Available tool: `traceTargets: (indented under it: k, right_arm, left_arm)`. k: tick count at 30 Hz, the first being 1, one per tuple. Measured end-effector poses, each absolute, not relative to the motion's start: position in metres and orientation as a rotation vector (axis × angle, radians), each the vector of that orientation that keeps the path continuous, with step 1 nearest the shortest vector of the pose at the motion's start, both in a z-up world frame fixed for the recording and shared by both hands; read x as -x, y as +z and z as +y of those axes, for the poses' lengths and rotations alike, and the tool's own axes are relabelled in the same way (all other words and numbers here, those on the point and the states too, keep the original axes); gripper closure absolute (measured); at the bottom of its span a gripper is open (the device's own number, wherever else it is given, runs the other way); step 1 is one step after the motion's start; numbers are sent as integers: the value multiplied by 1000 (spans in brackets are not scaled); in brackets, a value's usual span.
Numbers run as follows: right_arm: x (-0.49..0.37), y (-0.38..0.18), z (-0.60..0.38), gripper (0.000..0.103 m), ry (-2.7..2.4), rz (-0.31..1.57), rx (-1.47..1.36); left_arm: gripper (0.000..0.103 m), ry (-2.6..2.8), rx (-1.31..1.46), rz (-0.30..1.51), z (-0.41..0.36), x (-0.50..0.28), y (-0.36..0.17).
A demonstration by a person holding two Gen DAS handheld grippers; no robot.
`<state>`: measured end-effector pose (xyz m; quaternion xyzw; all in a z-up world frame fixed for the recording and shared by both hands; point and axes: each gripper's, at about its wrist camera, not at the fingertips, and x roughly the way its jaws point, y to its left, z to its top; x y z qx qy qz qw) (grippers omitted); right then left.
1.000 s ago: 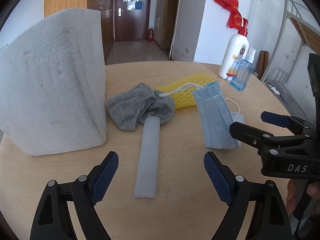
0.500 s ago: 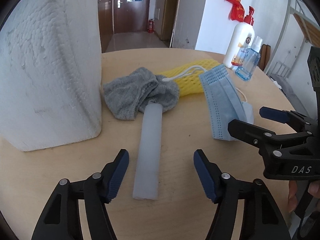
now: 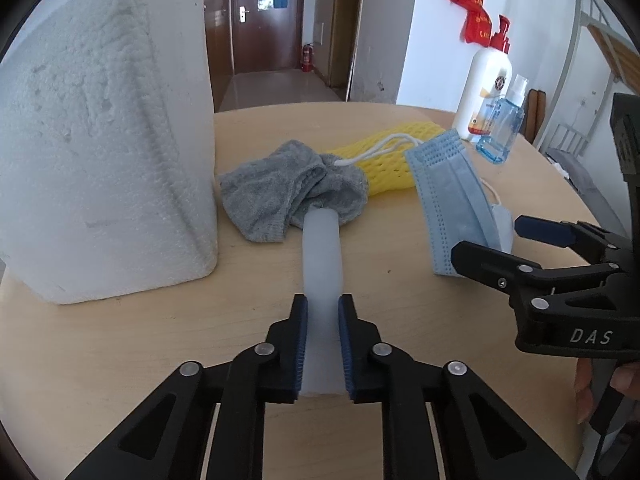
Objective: Organize soft objects
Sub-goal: 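Grasp the white foam strip with the left gripper while the right grasps the blue masks, then carry the foam strip in the left gripper while the right carries the masks to the foam box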
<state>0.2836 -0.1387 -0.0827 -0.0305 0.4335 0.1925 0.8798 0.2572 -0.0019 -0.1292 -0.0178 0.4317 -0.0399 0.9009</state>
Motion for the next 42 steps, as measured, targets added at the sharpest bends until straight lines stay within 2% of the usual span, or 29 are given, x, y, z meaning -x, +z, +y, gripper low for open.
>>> traceTargets:
  k: [6,7,8,9,10,13,14,16,29,42]
  right_arm:
    - [-282,-82,-139,6,408,906,55]
    - [-280,-80,-139,16,410,892,49]
    - [-279,-79,-141,33,412,884,49]
    - [-278,-79,-140,43,421,889,55]
    - [-278,-80,-141,60,424,894,50]
    - [-278,-84,-140,70,427,906,62]
    - [-277,-83,-140,78,432,904,58]
    - [-275,-80,-142,83,427,889,50]
    - [-264,-64,-150,84,417,847,-9]
    - [-213,-22,-166,84,372,736,-8]
  left_arm:
    - [93,-88,41,888,-1,-256,-128]
    - [94,-86,44,886,0,-256,-128]
    - [95,-88,44,888,0,-256,-128]
    - [96,-87,50,887,1,-256,-127]
    - [96,-88,60,887,3,-256,-127]
    - [96,-96,66,888,2,-256,-127]
    - [96,-101,64,887,1,-256,-126]
    - [96,-108,65,887,0,-255,-126]
    - [96,-127,58,823,0,-237,-103]
    - [96,-124,18,711,-11,-186,-58]
